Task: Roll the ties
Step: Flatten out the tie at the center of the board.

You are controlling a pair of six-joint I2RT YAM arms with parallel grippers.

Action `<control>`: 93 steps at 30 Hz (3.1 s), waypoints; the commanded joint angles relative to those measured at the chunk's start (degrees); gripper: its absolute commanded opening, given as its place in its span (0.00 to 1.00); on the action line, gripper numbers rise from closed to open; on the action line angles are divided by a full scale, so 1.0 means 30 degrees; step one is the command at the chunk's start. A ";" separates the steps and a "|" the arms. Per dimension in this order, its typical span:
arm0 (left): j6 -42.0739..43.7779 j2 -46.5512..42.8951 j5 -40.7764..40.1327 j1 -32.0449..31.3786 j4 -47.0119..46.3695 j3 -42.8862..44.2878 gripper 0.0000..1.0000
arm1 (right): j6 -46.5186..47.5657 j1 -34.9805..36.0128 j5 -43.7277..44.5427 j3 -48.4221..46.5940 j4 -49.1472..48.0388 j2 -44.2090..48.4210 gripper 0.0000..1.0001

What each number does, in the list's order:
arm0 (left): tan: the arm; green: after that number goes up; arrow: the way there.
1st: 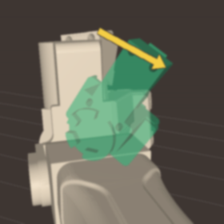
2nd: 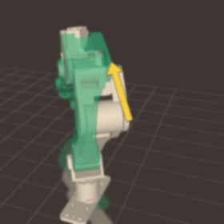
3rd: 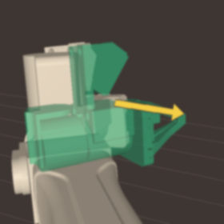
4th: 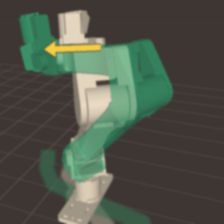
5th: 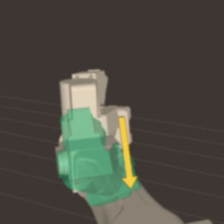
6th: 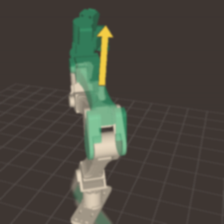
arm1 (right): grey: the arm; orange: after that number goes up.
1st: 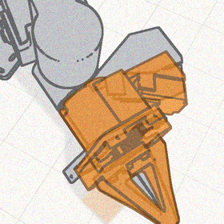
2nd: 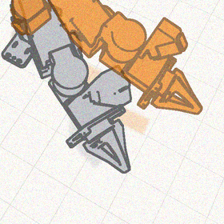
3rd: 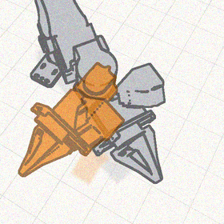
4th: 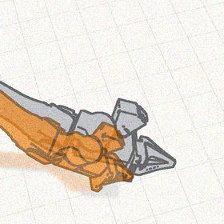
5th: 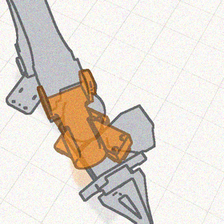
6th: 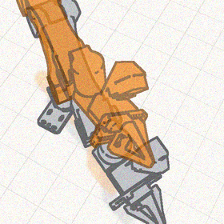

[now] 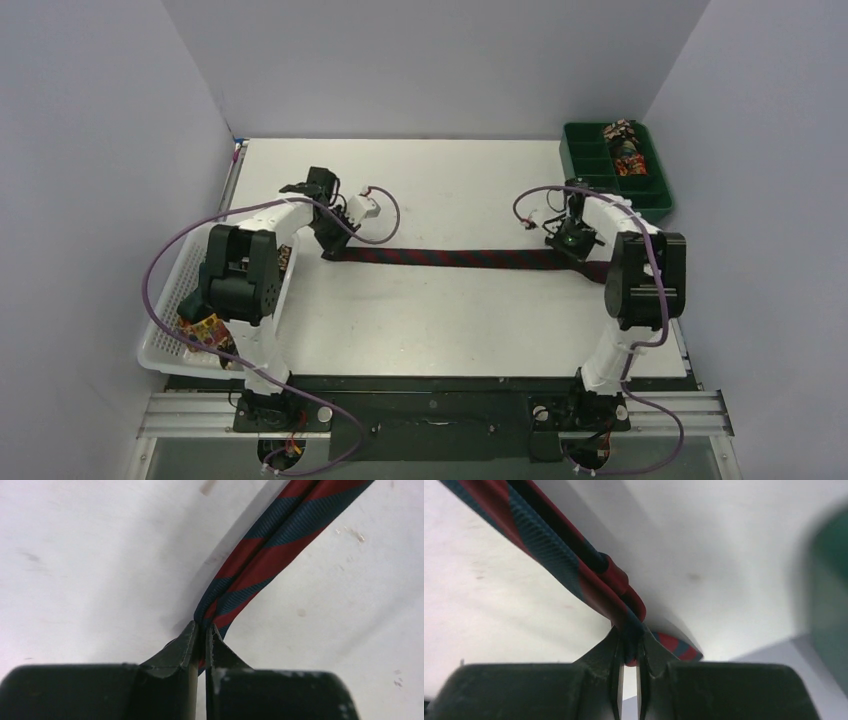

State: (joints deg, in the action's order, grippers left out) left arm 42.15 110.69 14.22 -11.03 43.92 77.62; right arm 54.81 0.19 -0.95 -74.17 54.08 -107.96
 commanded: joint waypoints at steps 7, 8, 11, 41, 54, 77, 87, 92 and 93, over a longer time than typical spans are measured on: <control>0.6513 -0.8520 -0.1314 -0.0098 -1.7585 -1.0995 0.00 | 0.6169 0.0650 0.1539 1.1255 -1.9945 1.1151 0.00; 0.7467 -0.8952 -0.1328 -0.0190 -1.9420 -1.1931 0.00 | 0.6943 0.1185 0.1514 1.3351 -2.2287 1.1629 0.00; 1.0860 -0.8819 -0.1425 -0.0241 -2.2718 -1.5635 0.00 | 0.9683 0.2520 0.2032 1.6345 -2.5641 1.1529 0.00; 0.7895 -1.5960 0.2125 -0.0141 -0.2559 -1.2511 0.92 | 0.2395 0.0253 -0.0031 0.5931 -0.0237 1.2558 0.74; -0.0743 -0.5309 0.0347 -0.0791 -0.3125 -0.5063 0.96 | -0.5700 -0.0506 0.0388 -0.7569 0.3781 -0.1811 0.52; -0.0943 -0.1851 -0.4219 -0.0547 -0.3376 -0.5862 0.48 | 0.2500 -0.3814 0.9428 -0.0606 0.6376 0.1155 0.33; -0.0434 -0.3061 -0.0728 0.0209 -0.1272 -0.4774 0.70 | -0.2483 -0.2931 0.1853 -0.3491 0.8012 0.1702 0.39; -0.0659 -0.4089 0.1687 0.0630 -0.0271 -0.3712 0.84 | -0.4113 -0.0826 0.1744 -0.1093 0.6035 0.1197 0.38; -0.0719 -0.4379 0.1872 0.0644 -0.0230 -0.3646 0.85 | -0.4145 -0.0679 0.1953 -0.0797 0.5273 0.1058 0.38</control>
State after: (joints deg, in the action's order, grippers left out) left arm 39.90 101.27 12.95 -9.82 39.31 63.55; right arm 47.62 -5.15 7.35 -81.12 73.87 -104.84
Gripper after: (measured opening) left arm 0.824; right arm 0.382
